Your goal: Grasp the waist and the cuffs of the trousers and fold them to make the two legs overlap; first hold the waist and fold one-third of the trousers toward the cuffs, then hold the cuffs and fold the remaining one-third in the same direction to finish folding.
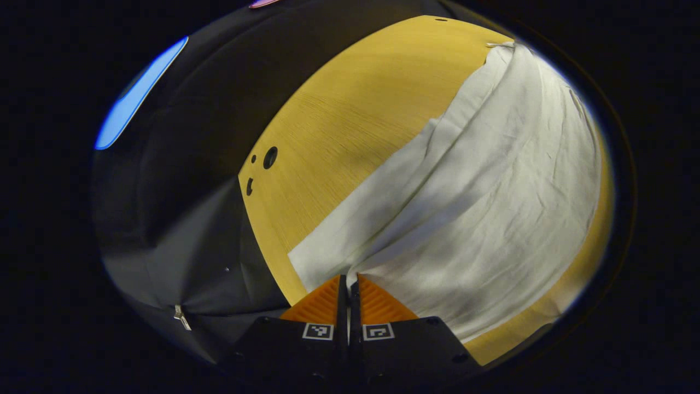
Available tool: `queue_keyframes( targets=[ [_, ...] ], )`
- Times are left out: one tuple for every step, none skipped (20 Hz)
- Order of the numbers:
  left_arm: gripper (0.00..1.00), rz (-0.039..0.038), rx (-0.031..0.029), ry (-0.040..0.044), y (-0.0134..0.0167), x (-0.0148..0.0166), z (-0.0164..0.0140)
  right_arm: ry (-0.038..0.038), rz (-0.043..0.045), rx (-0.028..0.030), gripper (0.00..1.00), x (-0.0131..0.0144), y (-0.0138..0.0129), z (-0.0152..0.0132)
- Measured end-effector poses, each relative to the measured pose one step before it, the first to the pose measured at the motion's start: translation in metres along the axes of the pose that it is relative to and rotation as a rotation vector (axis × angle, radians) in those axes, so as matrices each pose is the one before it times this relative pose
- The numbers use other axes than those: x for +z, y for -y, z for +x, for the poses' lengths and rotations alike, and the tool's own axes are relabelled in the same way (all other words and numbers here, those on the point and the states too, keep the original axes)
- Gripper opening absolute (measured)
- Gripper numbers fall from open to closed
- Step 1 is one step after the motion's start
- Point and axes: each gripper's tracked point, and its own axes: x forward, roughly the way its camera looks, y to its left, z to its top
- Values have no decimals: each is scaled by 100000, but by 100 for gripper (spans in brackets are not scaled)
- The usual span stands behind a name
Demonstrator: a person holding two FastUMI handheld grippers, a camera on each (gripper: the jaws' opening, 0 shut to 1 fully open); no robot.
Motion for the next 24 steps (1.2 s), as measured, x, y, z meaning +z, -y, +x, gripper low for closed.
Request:
queue_keyframes(
  targets=[
    [5, 297, -499, -963, 176, -117, 413, -1126, -189, 1315, 5, -229, -292, 312],
    [5, 396, -864, -927, 265, 5, 360, -1597, -36, 1561, 5, -467, -270, 511],
    [5, 701, -1054, -888, 278, -74, 424, -1511, -8, 1403, 5, -442, -304, 253],
    [5, 591, -1541, -1293, 402, -63, 381, -2047, -482, 18, 6, -352, -92, 431],
    [5, 925, -396, -1376, 236, -288, 335, 1451, -180, -193, 7, 346, 116, -194],
    [5, 1331, 682, -383, -127, 103, 172, -1156, 19, -587, 8, -168, -16, 408],
    [6, 873, -10, 290, 85, 243, -78, 586, 290, -1913, 11, -37, 597, -130],
    [6, 1028, 465, -588, -30, -81, 19, -453, 1057, -1635, 25, -139, 639, -113],
    [8, 2175, 1228, -1017, -341, 13, -338, -435, 2888, 166, 32, -68, 308, 86],
    [12, 2014, 2249, -772, -488, -333, 393, -1412, 3954, 719, 51, -250, 169, -252],
    [26, 1675, 1591, -111, -478, -10, -232, -826, 3252, -123, 54, -216, 394, -308],
    [36, 1727, 1758, -996, -462, 8, -134, 187, 1792, -647, 60, -12, 474, -196],
    [55, 1893, 2905, 150, -721, -7, 22, 175, 487, -969, 64, -107, 405, -444],
    [70, 1733, 1994, 539, -699, 273, -118, -51, -21, -1344, 65, -423, 465, -574],
    [85, 1130, 94, 433, -46, -67, -1058, 59, 3, -296, 66, -533, 86, -967],
    [100, 1280, -753, 454, -86, -122, 90, 504, 504, 194, 64, -430, 93, -986],
    [98, 1451, -274, 683, -86, -319, -454, 964, 816, 476, 67, -289, 23, -948],
    [98, 1209, -544, 1037, 124, -90, -615, 1141, 1138, 42, 68, -393, 0, -1146],
    [98, 988, -284, 1197, 26, -286, -967, 1557, 1517, -398, 68, -132, 98, -1086],
    [98, 1531, -625, 1408, 118, -232, -770, 1274, 2021, -596, 69, -110, 98, -1032],
    [98, 2603, 664, 1278, -102, -325, -867, 837, 2735, -939, 69, -209, 158, -932],
    [98, 3237, 1460, 980, -100, -315, -764, 612, 3827, -1204, 69, -289, 193, -932],
    [98, 3006, 1690, 1117, -81, -589, -879, 460, 5410, -1060, 72, -260, 93, -1027],
    [98, 2157, 1752, 1654, 43, -232, -978, 329, 6964, -650, 70, -356, -22, -869]
  ],
)
